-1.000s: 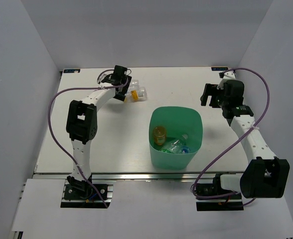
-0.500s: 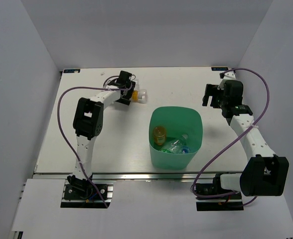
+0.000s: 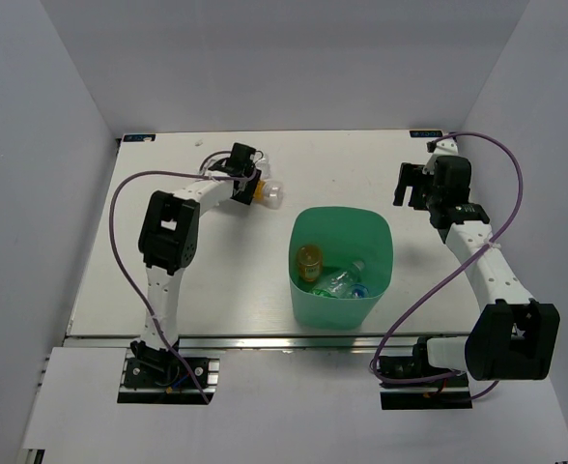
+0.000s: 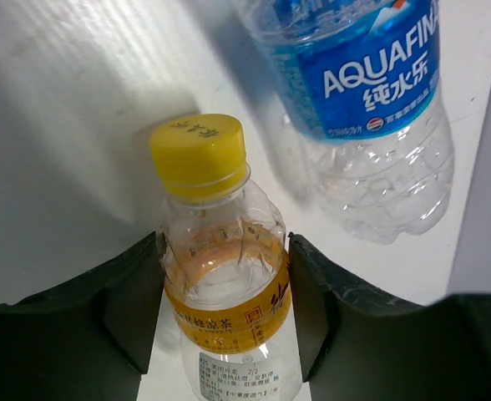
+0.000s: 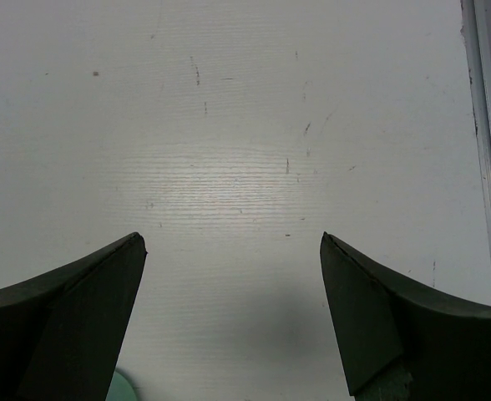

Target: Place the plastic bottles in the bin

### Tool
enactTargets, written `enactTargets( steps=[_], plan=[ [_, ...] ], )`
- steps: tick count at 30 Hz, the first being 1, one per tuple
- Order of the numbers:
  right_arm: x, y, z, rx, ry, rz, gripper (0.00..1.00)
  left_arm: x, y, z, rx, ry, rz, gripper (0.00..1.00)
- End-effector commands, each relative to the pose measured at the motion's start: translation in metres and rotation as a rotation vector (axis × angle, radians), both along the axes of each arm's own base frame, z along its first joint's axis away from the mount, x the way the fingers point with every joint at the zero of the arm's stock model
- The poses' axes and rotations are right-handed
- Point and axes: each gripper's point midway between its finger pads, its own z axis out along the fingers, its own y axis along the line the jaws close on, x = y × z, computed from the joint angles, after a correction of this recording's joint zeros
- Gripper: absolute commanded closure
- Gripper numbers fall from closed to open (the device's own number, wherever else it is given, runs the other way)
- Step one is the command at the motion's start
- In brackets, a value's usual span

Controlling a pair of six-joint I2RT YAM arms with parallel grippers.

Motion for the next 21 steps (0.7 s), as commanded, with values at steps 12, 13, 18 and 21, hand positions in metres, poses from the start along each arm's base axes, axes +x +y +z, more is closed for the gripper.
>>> enactTargets(
  steps=[12,13,18,21],
  plan=[
    [-0.004,0.021,0.04,0.092,-0.116,0.092,0.11,-0.054,0.01,0.249,0.216,-0.533,-0.283,0.93],
    [-0.005,0.022,0.041,0.099,-0.12,0.092,0.11,-0.062,0.008,0.295,0.274,-0.675,-0.327,0.85],
    [-0.008,0.023,0.045,0.099,-0.134,0.098,0.11,-0.11,-0.05,0.374,0.31,-0.956,-0.789,0.8],
    [-0.009,0.025,0.047,0.104,-0.143,0.109,0.11,-0.179,-0.114,0.386,0.231,-1.095,-1.219,0.76]
  ],
)
